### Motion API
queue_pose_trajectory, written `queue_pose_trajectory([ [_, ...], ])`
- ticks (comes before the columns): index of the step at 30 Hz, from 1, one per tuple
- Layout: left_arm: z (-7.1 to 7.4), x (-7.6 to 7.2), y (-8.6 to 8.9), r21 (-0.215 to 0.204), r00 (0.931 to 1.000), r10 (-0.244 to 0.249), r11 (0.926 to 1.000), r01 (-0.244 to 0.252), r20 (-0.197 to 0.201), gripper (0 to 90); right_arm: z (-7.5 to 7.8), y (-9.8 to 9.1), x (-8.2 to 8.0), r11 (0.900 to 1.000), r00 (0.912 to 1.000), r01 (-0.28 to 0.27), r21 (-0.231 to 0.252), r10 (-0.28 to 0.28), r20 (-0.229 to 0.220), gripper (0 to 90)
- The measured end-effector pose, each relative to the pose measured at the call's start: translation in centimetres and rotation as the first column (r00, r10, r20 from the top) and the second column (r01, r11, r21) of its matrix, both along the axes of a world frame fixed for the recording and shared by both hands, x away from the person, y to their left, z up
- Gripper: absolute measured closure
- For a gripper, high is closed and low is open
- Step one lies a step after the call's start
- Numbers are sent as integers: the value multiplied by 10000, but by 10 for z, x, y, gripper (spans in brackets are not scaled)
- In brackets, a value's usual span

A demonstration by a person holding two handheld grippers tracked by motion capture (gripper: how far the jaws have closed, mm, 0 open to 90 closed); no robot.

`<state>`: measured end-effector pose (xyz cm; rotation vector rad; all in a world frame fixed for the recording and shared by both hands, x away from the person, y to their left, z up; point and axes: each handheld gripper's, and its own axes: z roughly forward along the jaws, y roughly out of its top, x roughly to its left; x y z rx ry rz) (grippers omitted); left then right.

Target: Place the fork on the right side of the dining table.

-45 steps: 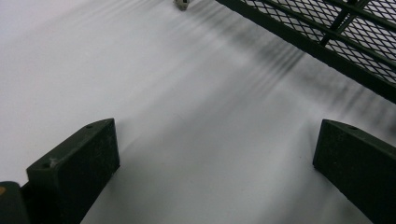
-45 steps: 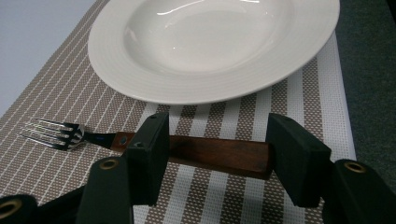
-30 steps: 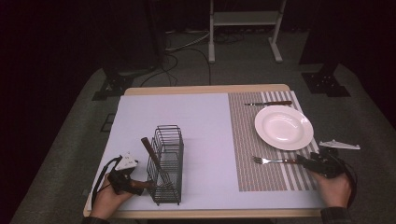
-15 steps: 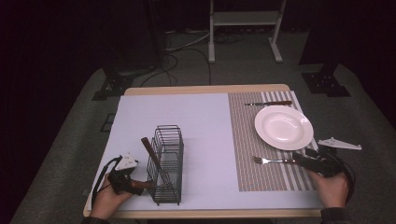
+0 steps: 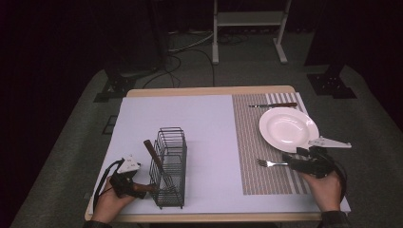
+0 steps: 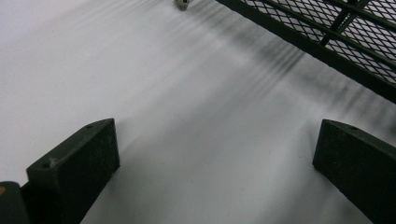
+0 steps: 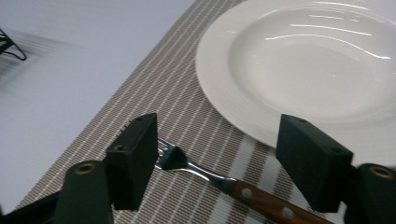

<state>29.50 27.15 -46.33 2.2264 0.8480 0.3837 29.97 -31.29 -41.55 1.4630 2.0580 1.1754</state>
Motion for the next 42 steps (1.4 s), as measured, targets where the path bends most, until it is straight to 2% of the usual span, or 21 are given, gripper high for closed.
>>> queue_pose_trajectory([
  [5,0,0,0,1,10000,1,10000,-1,2,0,2,12,5,9980,9984,-564,298,562,72,180],
  [8,0,0,0,0,10000,1,10000,-1,3,0,3,23,10,9951,9955,-944,304,942,60,124],
  [10,0,0,0,10,10000,-4,10000,4,10,0,4,31,11,9909,9917,-1284,398,1279,151,109],
  [14,0,0,0,5,10000,-3,10000,3,16,0,6,50,14,9820,9820,-1868,259,1860,324,22],
  [17,0,0,0,8,10000,-6,10000,6,20,0,6,65,17,9791,9787,-2033,6,2032,288,17],
  [22,0,-1,0,32,10000,18,10000,-18,62,0,4,85,21,9665,9662,-2560,-195,2564,264,9],
  [29,0,0,0,54,10000,-8,10000,8,32,0,3,110,23,9546,9545,-2961,-317,2970,265,9],
  [42,0,0,0,47,10000,-9,10000,9,23,0,-2,153,28,9224,9234,-3816,-598,3833,210,0],
])
